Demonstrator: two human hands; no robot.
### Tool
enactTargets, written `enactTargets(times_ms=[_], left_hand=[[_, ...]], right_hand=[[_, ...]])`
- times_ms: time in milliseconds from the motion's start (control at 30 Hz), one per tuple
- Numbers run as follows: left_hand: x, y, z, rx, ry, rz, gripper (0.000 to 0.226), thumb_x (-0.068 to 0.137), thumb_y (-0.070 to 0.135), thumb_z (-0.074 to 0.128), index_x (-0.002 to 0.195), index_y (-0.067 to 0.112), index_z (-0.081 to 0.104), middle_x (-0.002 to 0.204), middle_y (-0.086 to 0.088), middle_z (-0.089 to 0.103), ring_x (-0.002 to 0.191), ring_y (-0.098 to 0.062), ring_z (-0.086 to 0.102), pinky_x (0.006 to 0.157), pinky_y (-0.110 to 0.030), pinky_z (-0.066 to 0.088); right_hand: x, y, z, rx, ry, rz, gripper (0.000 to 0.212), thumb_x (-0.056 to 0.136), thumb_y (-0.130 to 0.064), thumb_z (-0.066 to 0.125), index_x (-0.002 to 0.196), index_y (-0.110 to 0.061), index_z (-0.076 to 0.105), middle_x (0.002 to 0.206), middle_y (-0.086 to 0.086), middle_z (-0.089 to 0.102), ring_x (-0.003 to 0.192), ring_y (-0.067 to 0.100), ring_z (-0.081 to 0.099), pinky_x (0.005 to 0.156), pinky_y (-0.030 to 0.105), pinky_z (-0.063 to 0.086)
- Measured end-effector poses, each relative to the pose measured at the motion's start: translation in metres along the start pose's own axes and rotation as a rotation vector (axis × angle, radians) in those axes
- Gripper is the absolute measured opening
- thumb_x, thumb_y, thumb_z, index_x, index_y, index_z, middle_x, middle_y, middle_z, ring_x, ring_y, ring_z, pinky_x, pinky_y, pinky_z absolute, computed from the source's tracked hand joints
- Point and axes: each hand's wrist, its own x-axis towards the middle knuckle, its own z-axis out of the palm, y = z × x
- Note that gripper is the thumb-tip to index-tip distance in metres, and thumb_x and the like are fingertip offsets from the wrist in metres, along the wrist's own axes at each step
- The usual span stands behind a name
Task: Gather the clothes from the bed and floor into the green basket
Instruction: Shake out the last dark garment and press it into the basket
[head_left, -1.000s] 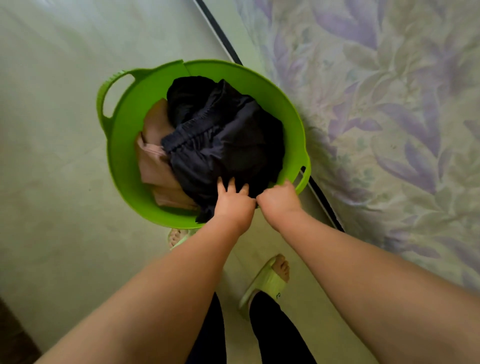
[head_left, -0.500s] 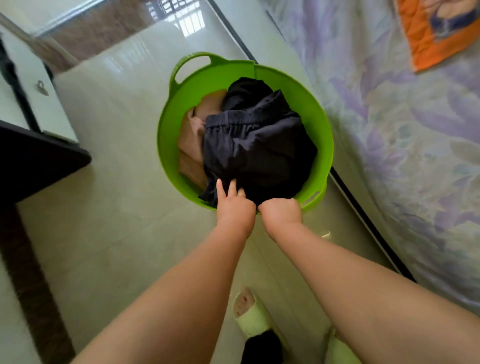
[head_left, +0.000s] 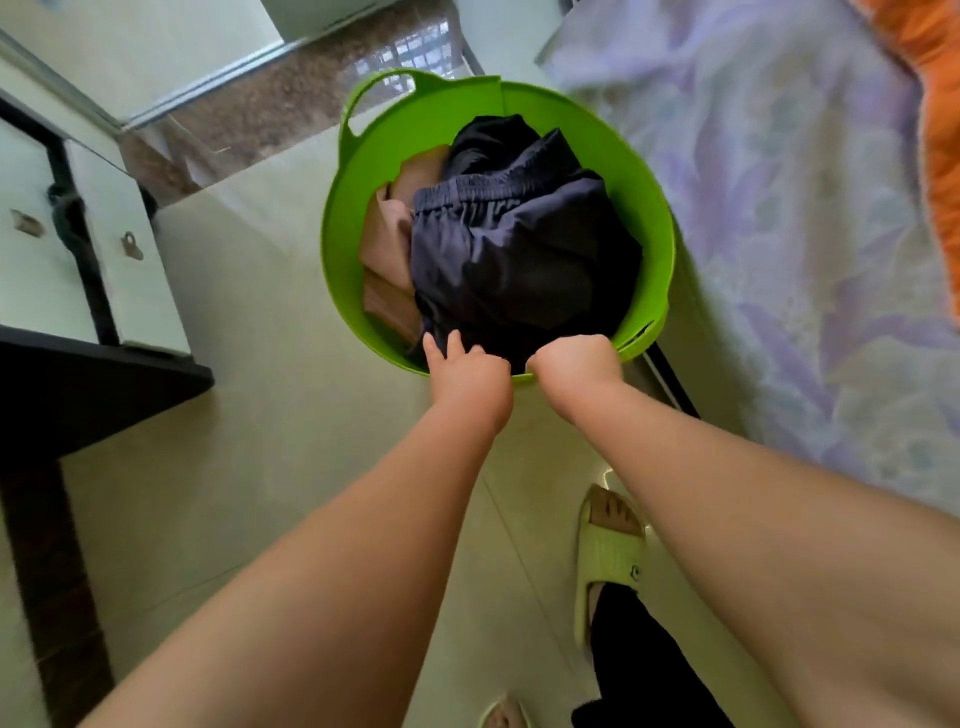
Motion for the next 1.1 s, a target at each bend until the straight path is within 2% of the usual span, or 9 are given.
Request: enactTargets(times_ms=[167, 267, 433, 533, 667, 800, 900, 1000, 1100], left_hand=[[0.039, 0.002, -0.037, -0.074, -0.004, -0.028, 0.052, 0.087, 0.013, 0.045, 0.137, 0.028, 0.048, 0.146, -0.009, 0.043, 0.145, -0.038, 0.016, 0.118, -0.059, 0.0], [0.051, 0.007, -0.047, -0.144, -0.065, -0.053, 0.048, 0.091, 0.016, 0.043, 0.138, 0.023, 0.047, 0.144, -0.009, 0.047, 0.145, -0.036, 0.019, 0.118, -0.057, 0.003], [0.053, 0.012, -0.049, -0.189, -0.182, -0.094, 0.042, 0.091, 0.018, 0.043, 0.133, 0.019, 0.048, 0.138, -0.01, 0.052, 0.14, -0.036, 0.028, 0.117, -0.056, 0.008], [0.048, 0.018, -0.05, -0.178, -0.199, -0.064, 0.043, 0.09, 0.02, 0.046, 0.133, 0.016, 0.045, 0.135, -0.01, 0.052, 0.133, -0.034, 0.038, 0.117, -0.055, 0.012], [0.043, 0.017, -0.049, -0.174, -0.212, -0.043, 0.05, 0.09, 0.022, 0.045, 0.14, 0.014, 0.039, 0.137, -0.011, 0.049, 0.13, -0.033, 0.042, 0.117, -0.052, 0.016], [0.042, 0.014, -0.077, -0.182, -0.276, -0.012, 0.044, 0.091, 0.018, 0.047, 0.134, 0.017, 0.05, 0.132, -0.007, 0.056, 0.123, -0.031, 0.052, 0.103, -0.044, 0.039], [0.033, 0.014, -0.106, -0.1, -0.299, 0.045, 0.041, 0.091, 0.015, 0.051, 0.131, 0.017, 0.055, 0.131, -0.005, 0.057, 0.121, -0.029, 0.055, 0.095, -0.038, 0.045], [0.021, 0.014, -0.137, -0.037, -0.297, 0.065, 0.046, 0.091, 0.014, 0.052, 0.137, 0.016, 0.048, 0.134, -0.005, 0.054, 0.123, -0.029, 0.054, 0.095, -0.039, 0.045], [0.018, 0.014, -0.17, -0.023, -0.19, 0.142, 0.053, 0.093, 0.018, 0.047, 0.145, 0.016, 0.034, 0.139, -0.005, 0.05, 0.123, -0.031, 0.053, 0.094, -0.043, 0.045]], right_hand=[[0.047, 0.019, -0.025, -0.023, 0.014, -0.031, 0.028, 0.083, -0.012, 0.058, 0.102, -0.029, 0.068, 0.101, -0.004, 0.068, 0.098, 0.024, 0.066, 0.072, 0.027, 0.044], [0.068, 0.022, -0.04, -0.017, 0.022, -0.035, 0.026, 0.086, -0.014, 0.055, 0.102, -0.028, 0.07, 0.102, -0.004, 0.07, 0.097, 0.023, 0.067, 0.071, 0.027, 0.043], [0.066, 0.026, -0.043, -0.039, -0.024, -0.154, 0.025, 0.086, -0.013, 0.053, 0.1, -0.027, 0.069, 0.104, -0.003, 0.069, 0.099, 0.023, 0.066, 0.07, 0.028, 0.041], [0.065, 0.032, -0.045, 0.027, -0.04, -0.173, 0.024, 0.088, -0.019, 0.05, 0.104, -0.029, 0.065, 0.107, -0.004, 0.068, 0.103, 0.023, 0.065, 0.071, 0.028, 0.039], [0.065, 0.031, -0.06, 0.14, -0.172, -0.172, 0.026, 0.089, -0.024, 0.046, 0.111, -0.03, 0.058, 0.116, -0.001, 0.064, 0.111, 0.024, 0.061, 0.077, 0.031, 0.038], [0.049, 0.036, -0.079, 0.286, -0.2, -0.126, 0.034, 0.091, -0.015, 0.045, 0.12, -0.027, 0.059, 0.124, 0.003, 0.062, 0.117, 0.028, 0.057, 0.085, 0.031, 0.039], [0.034, 0.041, -0.095, 0.433, -0.252, -0.011, 0.036, 0.09, -0.013, 0.044, 0.121, -0.022, 0.059, 0.124, 0.007, 0.061, 0.112, 0.031, 0.057, 0.08, 0.03, 0.038], [0.024, 0.051, -0.117, 0.524, -0.205, 0.063, 0.034, 0.089, -0.018, 0.042, 0.117, -0.024, 0.06, 0.122, 0.008, 0.061, 0.108, 0.032, 0.057, 0.074, 0.029, 0.036], [0.01, 0.073, -0.152, 0.521, -0.124, 0.096, 0.032, 0.093, -0.021, 0.038, 0.12, -0.025, 0.055, 0.125, 0.009, 0.057, 0.115, 0.032, 0.051, 0.079, 0.034, 0.038]])
